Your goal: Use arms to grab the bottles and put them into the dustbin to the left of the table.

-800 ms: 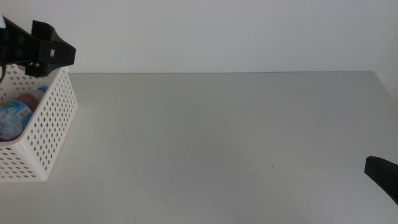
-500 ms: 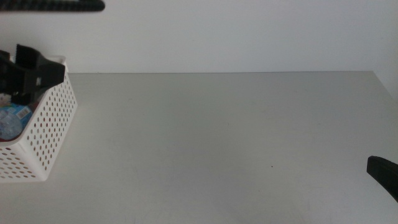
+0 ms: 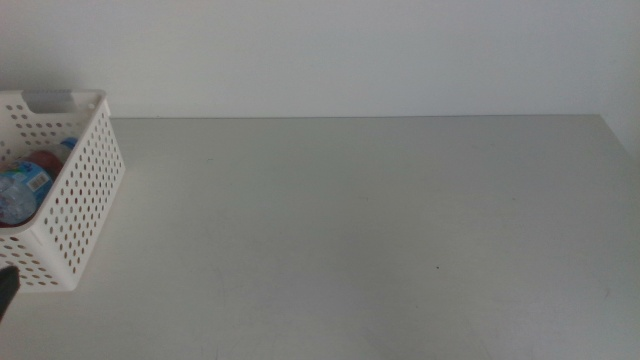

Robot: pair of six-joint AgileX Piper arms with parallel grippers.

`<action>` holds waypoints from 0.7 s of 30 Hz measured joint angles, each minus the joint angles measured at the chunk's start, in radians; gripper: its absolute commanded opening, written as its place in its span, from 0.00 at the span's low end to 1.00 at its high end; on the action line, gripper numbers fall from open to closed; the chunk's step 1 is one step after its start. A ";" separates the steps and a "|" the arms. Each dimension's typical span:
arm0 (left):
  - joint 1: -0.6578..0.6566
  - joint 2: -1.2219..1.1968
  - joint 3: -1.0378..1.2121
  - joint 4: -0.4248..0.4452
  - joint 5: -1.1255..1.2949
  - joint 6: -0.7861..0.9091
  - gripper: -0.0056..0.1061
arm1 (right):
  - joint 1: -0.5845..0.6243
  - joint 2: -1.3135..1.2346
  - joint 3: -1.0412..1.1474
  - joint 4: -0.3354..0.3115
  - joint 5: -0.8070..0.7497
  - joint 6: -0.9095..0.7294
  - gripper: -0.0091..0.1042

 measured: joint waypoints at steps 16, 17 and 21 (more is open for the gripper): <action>0.035 -0.211 0.358 -0.074 -0.233 0.000 0.87 | -0.212 -0.307 0.328 0.050 0.002 0.000 0.67; 0.052 -0.215 0.375 -0.081 -0.241 0.000 0.87 | -0.212 -0.307 0.344 0.050 0.004 0.000 0.67; 0.119 -0.236 0.419 -0.091 -0.258 0.000 0.87 | -0.212 -0.308 0.380 0.050 0.005 0.000 0.67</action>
